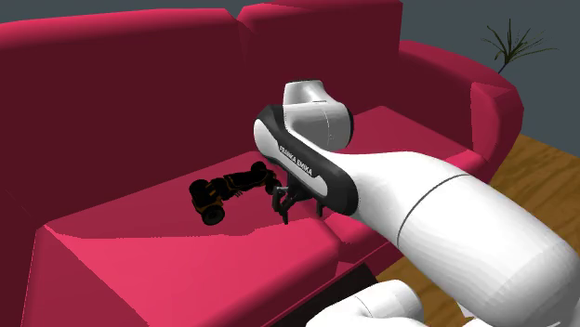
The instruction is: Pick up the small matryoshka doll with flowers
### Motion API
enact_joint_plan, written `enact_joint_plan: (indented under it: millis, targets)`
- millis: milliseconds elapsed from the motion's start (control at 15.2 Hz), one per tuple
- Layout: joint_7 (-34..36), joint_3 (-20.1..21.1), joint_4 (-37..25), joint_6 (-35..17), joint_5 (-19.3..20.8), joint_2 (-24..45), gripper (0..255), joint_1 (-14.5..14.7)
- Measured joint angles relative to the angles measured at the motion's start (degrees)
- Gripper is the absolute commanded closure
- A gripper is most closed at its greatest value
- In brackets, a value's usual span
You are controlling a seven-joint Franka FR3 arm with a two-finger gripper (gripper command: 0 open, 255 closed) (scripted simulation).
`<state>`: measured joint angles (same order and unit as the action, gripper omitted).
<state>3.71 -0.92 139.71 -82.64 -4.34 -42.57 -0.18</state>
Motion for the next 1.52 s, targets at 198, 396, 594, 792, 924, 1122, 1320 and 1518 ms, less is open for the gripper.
enact_joint_plan:
  millis: [198, 396, 594, 792, 924, 1122, 1320, 1518]
  targets:
    - [-0.82, -0.59, -1.04, -1.84, 0.31, 2.3, 0, -0.15]
    - [-2.12, -1.37, -2.5, -6.52, 0.34, 7.04, 0, -0.2]
    - [-4.05, -2.68, -6.2, -10.32, 0.54, 13.01, 0, -0.44]
    - [-5.42, -3.43, -9.54, -14.34, 0.0, 18.87, 0, -0.28]
    - [-6.9, -4.3, -11.88, -16.67, -0.22, 22.58, 0, -0.45]
    - [-8.48, -5.1, -16.99, -18.8, -1.11, 28.37, 0, -0.41]
    - [-10.26, -5.84, -21.73, -21.49, -2.29, 34.39, 0, -0.46]
    - [-12.13, -6.55, -27.05, -22.84, -3.61, 39.72, 0, -0.77]
